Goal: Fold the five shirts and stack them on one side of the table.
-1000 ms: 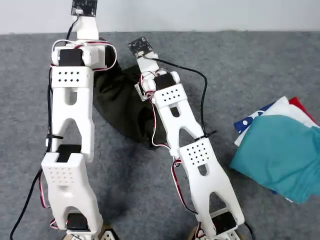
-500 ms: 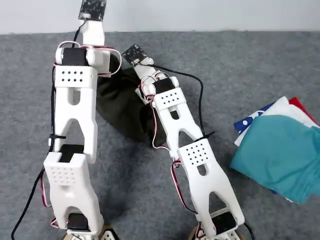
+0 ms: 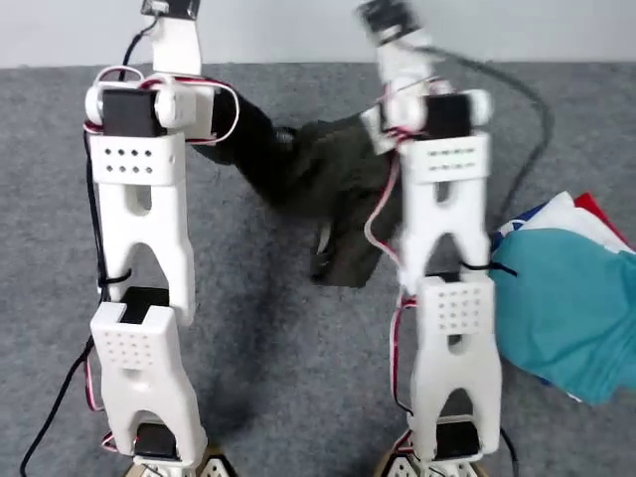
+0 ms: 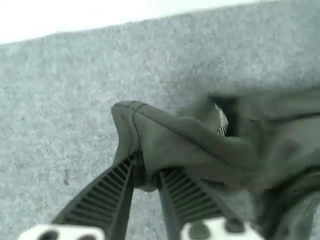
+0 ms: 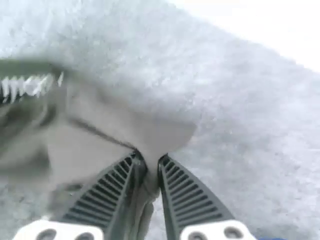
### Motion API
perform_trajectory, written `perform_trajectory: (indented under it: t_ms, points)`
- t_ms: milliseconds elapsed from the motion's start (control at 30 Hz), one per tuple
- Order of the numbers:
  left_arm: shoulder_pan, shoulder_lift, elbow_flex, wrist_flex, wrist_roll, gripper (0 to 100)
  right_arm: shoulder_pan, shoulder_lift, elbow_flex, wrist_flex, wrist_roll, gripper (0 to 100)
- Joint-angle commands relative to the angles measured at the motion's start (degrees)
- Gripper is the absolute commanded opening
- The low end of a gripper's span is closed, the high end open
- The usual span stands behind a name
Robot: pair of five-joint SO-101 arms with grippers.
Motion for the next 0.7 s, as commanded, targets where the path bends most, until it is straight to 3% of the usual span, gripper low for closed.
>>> perform_trajectory:
  t_ms: [0, 133, 433, 667]
  points:
    - [0.2, -1.1, -4.6, 1.2, 0.4, 1, 0.6, -12.6, 4.9, 2.7, -0.7, 0.9]
    - [0.4, -1.2, -5.9, 1.2, 0.4, 1, -1.4, -24.7, 22.4, 2.7, -0.3, 0.9]
    - [0.4, -9.9, 0.7, 1.2, 0.4, 1, -0.6, -57.8, 83.3, 1.5, 7.6, 1.0]
    - [0.1, -12.7, 10.3, 0.2, 0.4, 1, 3.7, -79.6, 94.2, -19.4, 7.7, 1.0]
